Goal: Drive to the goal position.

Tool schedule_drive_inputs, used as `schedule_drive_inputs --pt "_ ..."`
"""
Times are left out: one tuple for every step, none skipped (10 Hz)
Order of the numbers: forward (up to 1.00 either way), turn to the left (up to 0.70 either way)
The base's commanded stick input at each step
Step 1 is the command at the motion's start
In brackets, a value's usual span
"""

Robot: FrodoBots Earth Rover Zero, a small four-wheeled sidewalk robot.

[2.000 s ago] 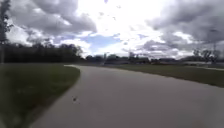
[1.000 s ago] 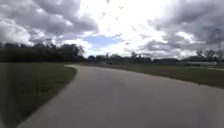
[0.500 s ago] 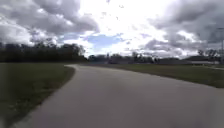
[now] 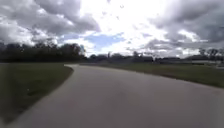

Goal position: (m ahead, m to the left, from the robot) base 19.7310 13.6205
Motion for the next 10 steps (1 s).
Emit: schedule_drive_inputs --pt "1.00 0.00" --pt "1.00 0.02" --pt "1.00 0.08" --pt "1.00 0.18" --pt "1.00 0.26" --pt "1.00 0.27" --pt "1.00 0.27" --pt "1.00 0.27" --pt "1.00 0.23" --pt "1.00 0.05"
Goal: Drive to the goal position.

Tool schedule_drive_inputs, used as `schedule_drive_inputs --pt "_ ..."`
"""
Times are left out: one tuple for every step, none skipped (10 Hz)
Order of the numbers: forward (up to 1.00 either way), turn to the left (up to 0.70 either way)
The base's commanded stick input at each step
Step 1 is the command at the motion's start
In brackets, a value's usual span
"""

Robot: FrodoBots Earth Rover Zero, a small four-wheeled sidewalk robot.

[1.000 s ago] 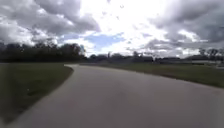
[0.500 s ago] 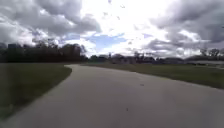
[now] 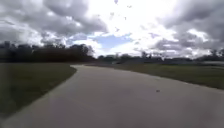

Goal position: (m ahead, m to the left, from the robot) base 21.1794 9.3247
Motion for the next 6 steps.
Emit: schedule_drive_inputs --pt "1.00 0.00" --pt "1.00 0.00" --pt "1.00 0.00" --pt "1.00 0.00" --pt "1.00 0.00" --pt "1.00 0.00"
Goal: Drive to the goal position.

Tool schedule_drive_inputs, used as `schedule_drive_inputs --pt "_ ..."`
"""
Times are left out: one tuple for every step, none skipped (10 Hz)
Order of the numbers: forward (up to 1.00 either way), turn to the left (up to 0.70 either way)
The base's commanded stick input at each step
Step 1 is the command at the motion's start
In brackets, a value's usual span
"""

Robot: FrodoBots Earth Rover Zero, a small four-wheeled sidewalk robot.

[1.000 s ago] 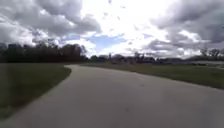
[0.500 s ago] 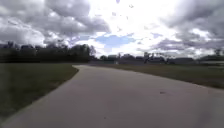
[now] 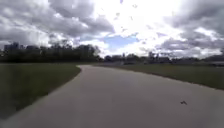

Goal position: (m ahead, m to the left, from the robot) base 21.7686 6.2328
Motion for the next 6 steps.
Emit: schedule_drive_inputs --pt "1.00 0.00" --pt "1.00 0.00" --pt "1.00 0.23" --pt "1.00 0.40" --pt "1.00 0.40" --pt "1.00 0.40"
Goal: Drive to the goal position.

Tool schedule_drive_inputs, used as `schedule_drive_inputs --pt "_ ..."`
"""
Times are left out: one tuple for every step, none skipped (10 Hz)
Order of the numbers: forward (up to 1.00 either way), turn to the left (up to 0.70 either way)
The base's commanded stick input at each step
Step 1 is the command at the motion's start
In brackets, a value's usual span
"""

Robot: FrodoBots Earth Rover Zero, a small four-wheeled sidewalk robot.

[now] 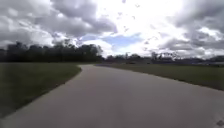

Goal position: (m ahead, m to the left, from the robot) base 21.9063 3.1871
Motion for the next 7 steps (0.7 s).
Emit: schedule_drive_inputs --pt "1.00 0.26" --pt "1.00 0.02" --pt "1.00 0.00" --pt "1.00 0.00" --pt "1.00 0.00" --pt "1.00 0.00" --pt "1.00 0.00"
